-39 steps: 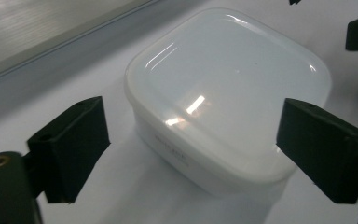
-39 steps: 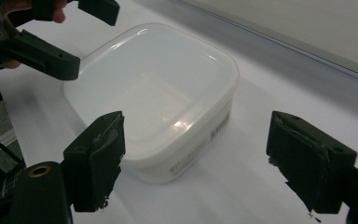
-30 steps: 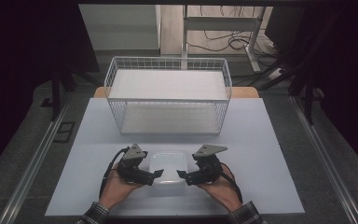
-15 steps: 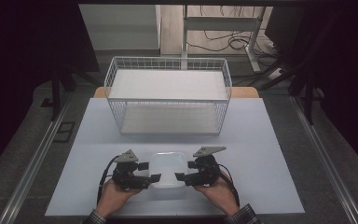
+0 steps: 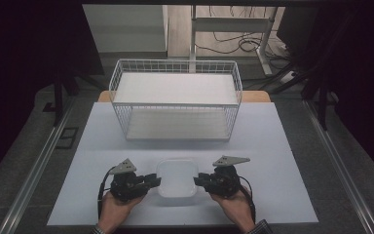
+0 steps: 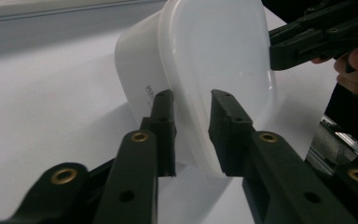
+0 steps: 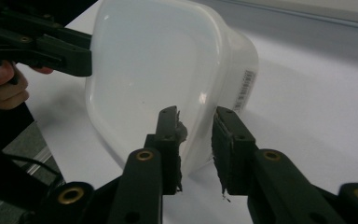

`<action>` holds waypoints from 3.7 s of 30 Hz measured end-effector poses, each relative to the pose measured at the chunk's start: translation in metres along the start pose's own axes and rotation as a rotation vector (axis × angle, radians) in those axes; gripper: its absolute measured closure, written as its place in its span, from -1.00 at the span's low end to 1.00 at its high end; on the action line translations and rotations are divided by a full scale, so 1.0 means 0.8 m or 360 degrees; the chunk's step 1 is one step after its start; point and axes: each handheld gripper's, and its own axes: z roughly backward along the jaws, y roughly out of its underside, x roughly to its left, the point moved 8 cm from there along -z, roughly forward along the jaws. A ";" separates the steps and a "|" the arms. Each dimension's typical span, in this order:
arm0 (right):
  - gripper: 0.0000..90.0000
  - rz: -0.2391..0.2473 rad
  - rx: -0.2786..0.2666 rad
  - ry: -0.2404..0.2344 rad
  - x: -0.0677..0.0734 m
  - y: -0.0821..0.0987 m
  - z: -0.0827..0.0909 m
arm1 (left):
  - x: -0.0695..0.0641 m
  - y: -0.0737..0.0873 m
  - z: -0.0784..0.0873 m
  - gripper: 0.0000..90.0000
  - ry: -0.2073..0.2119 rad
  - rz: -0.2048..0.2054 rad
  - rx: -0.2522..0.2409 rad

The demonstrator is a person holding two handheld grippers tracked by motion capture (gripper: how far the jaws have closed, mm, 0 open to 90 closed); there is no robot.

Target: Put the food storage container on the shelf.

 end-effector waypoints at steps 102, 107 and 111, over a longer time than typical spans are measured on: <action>0.51 0.0140 -0.0318 0.0515 -0.131 -0.148 -0.081 | 0.127 -0.149 -0.097 0.23 -0.0622 -0.0260 -0.0188; 0.66 0.0182 -0.0346 0.0457 -0.119 -0.148 -0.066 | 0.110 -0.149 -0.077 -0.01 -0.0533 -0.0250 -0.0264; 0.86 0.0278 -0.0345 0.0397 -0.098 -0.144 -0.056 | 0.093 -0.138 -0.062 -0.27 -0.0467 -0.0274 -0.0276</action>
